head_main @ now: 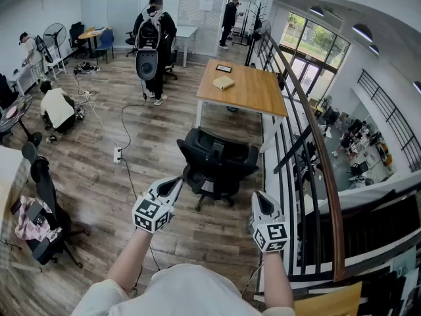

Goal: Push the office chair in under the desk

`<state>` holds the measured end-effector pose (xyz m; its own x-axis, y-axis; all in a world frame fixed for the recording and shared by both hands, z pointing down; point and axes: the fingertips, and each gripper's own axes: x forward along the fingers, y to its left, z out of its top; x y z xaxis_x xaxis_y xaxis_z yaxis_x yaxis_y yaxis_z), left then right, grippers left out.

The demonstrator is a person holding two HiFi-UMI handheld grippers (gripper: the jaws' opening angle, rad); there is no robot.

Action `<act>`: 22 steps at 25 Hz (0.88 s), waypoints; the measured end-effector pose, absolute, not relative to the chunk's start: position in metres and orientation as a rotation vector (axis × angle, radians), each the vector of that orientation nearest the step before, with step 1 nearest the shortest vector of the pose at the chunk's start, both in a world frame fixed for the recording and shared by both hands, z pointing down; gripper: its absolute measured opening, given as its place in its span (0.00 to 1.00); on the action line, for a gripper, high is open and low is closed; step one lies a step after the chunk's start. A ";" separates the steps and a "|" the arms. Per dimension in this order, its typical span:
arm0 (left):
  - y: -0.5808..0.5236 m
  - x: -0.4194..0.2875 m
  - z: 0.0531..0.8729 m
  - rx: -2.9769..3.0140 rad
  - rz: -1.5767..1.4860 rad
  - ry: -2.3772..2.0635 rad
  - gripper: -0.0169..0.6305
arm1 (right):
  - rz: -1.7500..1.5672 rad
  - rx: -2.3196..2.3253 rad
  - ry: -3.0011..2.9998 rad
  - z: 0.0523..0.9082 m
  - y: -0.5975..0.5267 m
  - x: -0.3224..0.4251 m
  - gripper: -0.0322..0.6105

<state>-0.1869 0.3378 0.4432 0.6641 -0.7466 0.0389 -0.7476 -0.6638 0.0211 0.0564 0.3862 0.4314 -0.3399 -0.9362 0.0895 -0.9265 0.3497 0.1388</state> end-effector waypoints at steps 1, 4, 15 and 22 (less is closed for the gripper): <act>0.338 -0.187 0.444 2.832 0.042 -1.272 0.02 | -0.093 1.706 -2.451 0.432 0.386 0.056 0.05; 0.338 -0.187 0.446 2.830 0.045 -1.271 0.02 | -0.092 1.706 -2.450 0.434 0.387 0.056 0.05; 0.341 -0.195 0.452 2.826 0.060 -1.246 0.02 | -0.076 1.733 -2.427 0.436 0.389 0.048 0.05; 0.343 -0.201 0.455 2.827 0.062 -1.228 0.02 | -0.053 1.743 -2.395 0.444 0.395 0.044 0.05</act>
<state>-0.2010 0.3425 0.4547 0.6821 -0.7287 0.0606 -0.7311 -0.6812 0.0381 0.0437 0.3951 0.4444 -0.2975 -0.9467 0.1232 -0.9404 0.3129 0.1335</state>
